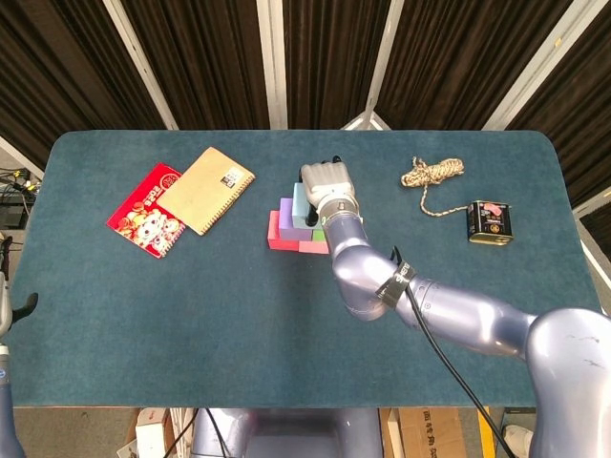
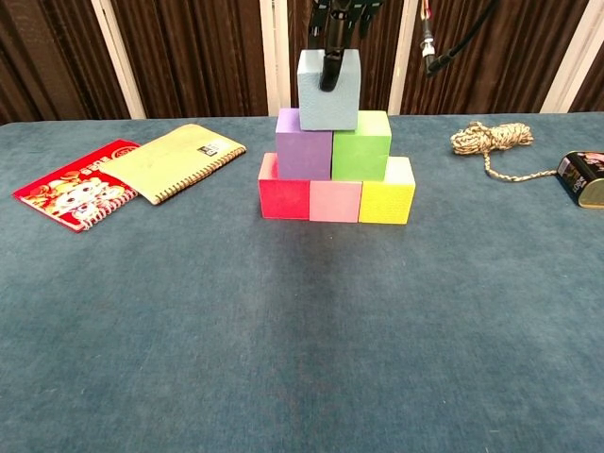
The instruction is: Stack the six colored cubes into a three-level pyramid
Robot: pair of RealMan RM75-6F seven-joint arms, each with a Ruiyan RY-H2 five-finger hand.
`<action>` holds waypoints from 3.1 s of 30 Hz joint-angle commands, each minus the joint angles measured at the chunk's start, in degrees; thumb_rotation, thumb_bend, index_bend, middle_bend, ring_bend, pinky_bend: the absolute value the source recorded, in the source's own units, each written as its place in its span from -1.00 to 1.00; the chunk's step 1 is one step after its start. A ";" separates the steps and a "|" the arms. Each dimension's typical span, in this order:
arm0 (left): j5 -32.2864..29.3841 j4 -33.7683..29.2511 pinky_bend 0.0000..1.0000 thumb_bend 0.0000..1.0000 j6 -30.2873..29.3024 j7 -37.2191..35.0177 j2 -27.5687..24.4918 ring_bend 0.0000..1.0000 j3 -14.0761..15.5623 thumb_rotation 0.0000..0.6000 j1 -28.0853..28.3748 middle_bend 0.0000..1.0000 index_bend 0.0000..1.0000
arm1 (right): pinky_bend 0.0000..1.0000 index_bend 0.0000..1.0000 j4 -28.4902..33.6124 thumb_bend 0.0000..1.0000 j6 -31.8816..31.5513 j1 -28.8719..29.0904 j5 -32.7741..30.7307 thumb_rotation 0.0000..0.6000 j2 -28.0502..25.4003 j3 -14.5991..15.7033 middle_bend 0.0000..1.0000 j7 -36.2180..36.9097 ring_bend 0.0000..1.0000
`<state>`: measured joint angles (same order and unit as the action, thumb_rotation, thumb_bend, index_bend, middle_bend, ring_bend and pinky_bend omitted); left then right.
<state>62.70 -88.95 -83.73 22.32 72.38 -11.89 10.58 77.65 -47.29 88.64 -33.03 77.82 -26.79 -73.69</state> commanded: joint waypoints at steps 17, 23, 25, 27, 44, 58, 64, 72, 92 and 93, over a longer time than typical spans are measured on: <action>-0.19 0.15 -1.00 -0.37 0.05 0.25 0.13 -1.00 -0.01 1.00 0.08 -0.78 -0.84 | -1.00 -0.59 -0.21 -0.51 -0.14 -0.15 -0.82 1.00 0.10 -0.28 -0.59 -1.09 -0.81; -0.26 0.16 -1.00 -0.37 -0.01 0.33 0.19 -1.00 -0.04 1.00 0.09 -0.78 -0.84 | -1.00 -0.80 0.78 -0.52 0.00 -0.18 -2.11 1.00 -0.70 -0.81 -0.74 -1.87 -0.91; -0.26 0.15 -1.00 -0.37 -0.07 0.35 0.18 -1.00 -0.04 1.00 0.06 -0.78 -0.84 | -1.00 -0.88 1.15 -0.53 -0.10 -0.15 -2.48 1.00 -1.00 -0.94 -0.82 -2.20 -0.95; -0.26 0.12 -1.00 -0.37 -0.07 0.33 0.15 -1.00 -0.04 1.00 0.06 -0.78 -0.84 | -1.00 -0.96 1.51 -0.56 -0.33 -0.09 -2.80 1.00 -1.26 -1.04 -0.88 -2.48 -0.97; 0.38 0.35 -1.00 -0.37 0.56 -0.93 -0.12 -1.00 0.21 1.00 0.10 -0.81 -0.84 | -1.00 -1.00 19.88 -0.62 0.49 -8.46 5.79 1.00 -15.96 -6.02 -0.97 7.75 -1.00; 4.19 -1.33 -1.00 -0.37 -1.21 -6.08 -1.94 -1.00 0.76 1.00 -1.24 -0.79 -0.84 | -1.00 -1.00 48.96 -0.62 -4.24 -44.75 54.84 1.00 -34.26 -9.45 -0.97 39.48 -1.00; 6.17 -1.35 -1.00 -0.37 -1.95 -7.90 -2.32 -1.00 1.23 1.00 -1.70 -0.80 -0.84 | -1.00 -0.99 48.42 -0.62 -12.87 -58.58 80.19 1.00 -31.11 -2.82 -0.97 50.03 -1.00; 6.51 -1.45 -1.00 -0.37 -1.90 -8.88 -2.54 -1.00 1.21 1.00 -1.92 -0.80 -0.84 | -1.00 -0.97 39.57 -0.62 -26.89 -70.86 106.74 1.00 -21.97 9.67 -0.97 59.36 -1.00; 11.66 -7.97 -1.00 -0.37 -4.96 -11.24 -6.37 -1.00 4.59 1.00 -5.43 -0.81 -0.84 | -1.00 -0.92 13.74 -0.62 -43.50 -82.03 122.85 1.00 -5.40 22.37 -0.97 63.95 -0.99; 11.93 -8.08 -1.00 -0.37 -5.24 -11.34 -6.54 -1.00 4.69 1.00 -5.64 -0.81 -0.84 | -1.00 -0.92 13.48 -0.62 -44.19 -82.17 123.27 1.00 -5.33 22.22 -0.97 63.91 -0.99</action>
<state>74.42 -96.86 -88.78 11.14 66.01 -7.32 5.14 91.64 -90.80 6.71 89.55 72.25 -4.74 -10.11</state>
